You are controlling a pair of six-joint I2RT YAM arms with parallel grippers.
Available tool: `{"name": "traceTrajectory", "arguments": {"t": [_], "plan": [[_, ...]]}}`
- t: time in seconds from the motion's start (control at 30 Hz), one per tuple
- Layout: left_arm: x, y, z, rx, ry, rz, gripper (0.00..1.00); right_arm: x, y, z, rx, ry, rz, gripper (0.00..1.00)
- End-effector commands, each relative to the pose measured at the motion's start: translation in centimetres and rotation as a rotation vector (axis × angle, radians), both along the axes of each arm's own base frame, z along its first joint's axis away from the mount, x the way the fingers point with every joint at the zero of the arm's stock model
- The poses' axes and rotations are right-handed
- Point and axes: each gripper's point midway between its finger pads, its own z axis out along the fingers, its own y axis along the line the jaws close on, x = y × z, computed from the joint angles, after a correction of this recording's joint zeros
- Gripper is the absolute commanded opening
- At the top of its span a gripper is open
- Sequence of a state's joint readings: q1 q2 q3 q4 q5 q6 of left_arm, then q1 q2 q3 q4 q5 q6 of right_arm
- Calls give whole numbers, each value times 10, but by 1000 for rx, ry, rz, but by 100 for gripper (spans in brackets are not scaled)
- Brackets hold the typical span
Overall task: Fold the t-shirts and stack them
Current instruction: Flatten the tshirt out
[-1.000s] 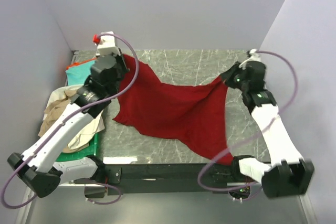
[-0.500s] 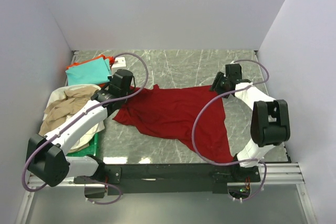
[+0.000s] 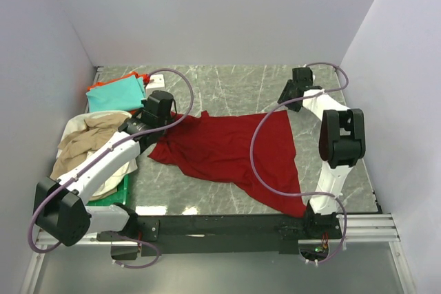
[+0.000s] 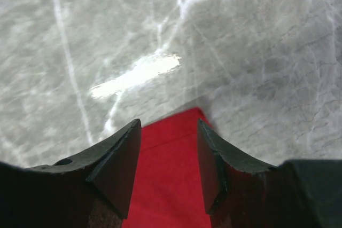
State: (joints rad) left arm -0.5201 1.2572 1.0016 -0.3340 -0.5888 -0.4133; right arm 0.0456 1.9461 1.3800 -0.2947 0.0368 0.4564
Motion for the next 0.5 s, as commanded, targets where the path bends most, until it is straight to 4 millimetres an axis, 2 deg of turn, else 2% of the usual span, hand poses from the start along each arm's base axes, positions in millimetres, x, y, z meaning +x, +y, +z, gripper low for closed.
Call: {"name": "traceTrajectory", "arguments": {"t": [0.0,0.3,0.43,0.47], "plan": [[3,-1,19,-52,-60,-1,0,5,-14,-1,-53,20,-38,52],[3,-3,17,-60,-53,-5,0,0,-16,-15,-57,95,-34,52],[2,-2,19,-65,-62,-5,0,4,-15,-15,-55,103,-30,52],[1,-2,20,-66,-63,-5,0,2,-15,-21,-57,125,-28,52]]}}
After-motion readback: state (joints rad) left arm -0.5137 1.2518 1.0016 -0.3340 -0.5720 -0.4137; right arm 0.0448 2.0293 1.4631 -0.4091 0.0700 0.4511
